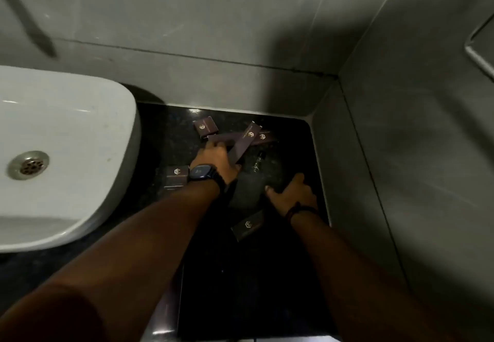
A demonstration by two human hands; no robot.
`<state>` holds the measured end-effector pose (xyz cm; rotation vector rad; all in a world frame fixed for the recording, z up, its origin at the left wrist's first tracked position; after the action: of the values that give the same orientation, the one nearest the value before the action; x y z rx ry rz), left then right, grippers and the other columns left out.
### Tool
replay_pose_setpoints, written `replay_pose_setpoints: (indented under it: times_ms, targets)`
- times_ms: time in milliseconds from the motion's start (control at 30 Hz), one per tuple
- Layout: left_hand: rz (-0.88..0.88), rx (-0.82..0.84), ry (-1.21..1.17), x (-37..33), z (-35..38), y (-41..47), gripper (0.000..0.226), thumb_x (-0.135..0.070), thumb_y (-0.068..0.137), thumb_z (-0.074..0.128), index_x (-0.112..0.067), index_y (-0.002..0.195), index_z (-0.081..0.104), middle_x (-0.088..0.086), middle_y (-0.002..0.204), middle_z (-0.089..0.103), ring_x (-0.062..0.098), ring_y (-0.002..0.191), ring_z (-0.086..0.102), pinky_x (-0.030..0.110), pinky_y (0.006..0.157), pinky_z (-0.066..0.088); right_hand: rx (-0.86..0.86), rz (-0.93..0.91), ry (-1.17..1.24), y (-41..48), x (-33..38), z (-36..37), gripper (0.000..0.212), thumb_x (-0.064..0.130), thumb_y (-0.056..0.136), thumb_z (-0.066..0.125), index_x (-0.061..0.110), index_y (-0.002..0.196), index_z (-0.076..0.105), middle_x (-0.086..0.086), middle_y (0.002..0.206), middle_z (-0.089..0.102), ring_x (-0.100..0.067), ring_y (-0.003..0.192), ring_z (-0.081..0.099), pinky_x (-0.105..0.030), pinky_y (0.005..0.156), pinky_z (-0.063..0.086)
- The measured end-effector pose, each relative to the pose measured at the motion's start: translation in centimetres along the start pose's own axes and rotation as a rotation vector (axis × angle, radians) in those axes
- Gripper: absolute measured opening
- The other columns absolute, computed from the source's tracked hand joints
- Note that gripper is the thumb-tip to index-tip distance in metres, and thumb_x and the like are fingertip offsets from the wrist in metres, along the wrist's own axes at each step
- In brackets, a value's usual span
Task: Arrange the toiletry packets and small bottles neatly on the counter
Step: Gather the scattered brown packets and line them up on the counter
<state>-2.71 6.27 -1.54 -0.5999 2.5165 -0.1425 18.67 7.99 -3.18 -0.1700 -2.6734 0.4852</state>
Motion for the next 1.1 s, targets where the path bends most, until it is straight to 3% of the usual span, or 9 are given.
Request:
replay_pose_setpoints:
  times_ms: [167,300,433,500,633,767,933,1100]
  targets:
    - [-0.023,0.054,0.085,0.0,0.7,1.5,0.050,-0.038,0.081,0.066,-0.016,0.124,0.054,0.014,0.114,0.062,0.036,0.098,0.062,0.045,0.083,0.054,-0.012,0.027,-0.009,0.9,-0.1,0.5,0.078,0.038,0.073,0.076,0.011,0.133,0.034,-0.024,0.130,0.043,-0.046,0.109,0.056,-0.044,0.088,0.050]
    - [-0.006,0.084,0.121,0.0,1.7,1.5,0.040,-0.034,0.085,0.063,-0.010,0.117,0.057,0.016,0.109,0.064,0.036,0.095,0.062,0.048,0.085,0.053,-0.011,-0.051,-0.036,0.5,-0.1,0.7,0.050,0.030,0.079,0.070,0.016,0.123,0.050,-0.019,0.129,0.033,-0.043,0.094,0.060,-0.039,0.086,0.052]
    - [0.017,0.053,0.143,-0.2,1.6,0.4,0.040,-0.036,0.083,0.064,-0.011,0.114,0.059,0.016,0.107,0.065,0.037,0.094,0.063,0.040,0.078,0.052,-0.002,0.004,-0.097,-0.4,-1.4,-0.2,0.035,0.028,0.083,0.068,0.010,0.112,0.062,-0.018,0.141,0.027,-0.039,0.100,0.059,-0.035,0.090,0.049]
    - [0.021,0.053,0.171,-0.3,1.6,-0.7,0.040,-0.040,0.082,0.064,-0.011,0.110,0.061,0.016,0.104,0.065,0.036,0.091,0.064,0.039,0.072,0.050,-0.007,0.071,-0.051,-0.7,-2.4,-0.8,0.039,0.032,0.083,0.068,0.007,0.112,0.064,-0.020,0.144,0.031,-0.038,0.105,0.058,-0.035,0.092,0.048]
    - [0.001,0.035,0.189,-0.2,2.0,-3.8,0.044,-0.045,0.079,0.065,-0.012,0.107,0.063,0.017,0.106,0.066,0.036,0.092,0.065,0.037,0.071,0.050,0.042,0.171,0.151,-1.8,-4.4,-1.0,0.047,0.038,0.082,0.066,-0.002,0.109,0.066,-0.022,0.127,0.057,-0.036,0.099,0.065,-0.041,0.088,0.055]
    - [-0.107,0.053,0.172,1.1,3.4,-7.9,0.043,-0.042,0.077,0.067,-0.012,0.108,0.062,0.017,0.109,0.066,0.038,0.095,0.064,0.041,0.075,0.052,0.103,0.202,0.226,-4.2,-6.0,0.2,0.055,0.037,0.082,0.065,0.001,0.124,0.059,-0.019,0.129,0.055,-0.038,0.103,0.064,-0.047,0.090,0.055]
    - [-0.191,0.023,0.088,2.6,5.2,-12.6,0.031,-0.040,0.079,0.067,-0.014,0.095,0.066,0.016,0.097,0.069,0.034,0.083,0.066,0.033,0.062,0.046,0.157,0.072,-0.020,-6.9,-7.7,0.6,0.053,0.029,0.083,0.066,0.004,0.128,0.055,-0.019,0.141,0.041,-0.035,0.121,0.051,-0.035,0.100,0.045]
    - [-0.191,0.026,0.044,2.8,6.6,-16.4,0.031,-0.045,0.080,0.064,-0.017,0.093,0.064,0.014,0.094,0.070,0.034,0.083,0.066,0.031,0.062,0.045,0.109,-0.016,-0.167,-8.8,-9.4,0.6,0.044,0.034,0.086,0.066,0.009,0.121,0.058,-0.016,0.127,0.056,-0.032,0.108,0.061,-0.029,0.078,0.049]
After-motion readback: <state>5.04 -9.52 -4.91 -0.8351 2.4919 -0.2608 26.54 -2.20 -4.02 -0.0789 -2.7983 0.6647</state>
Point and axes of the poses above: each hand's wrist, its own y-axis towards the middle knuckle, its own z-axis out of the palm, x = y × z, the point moved 7 cm from there along y, towards the middle knuckle
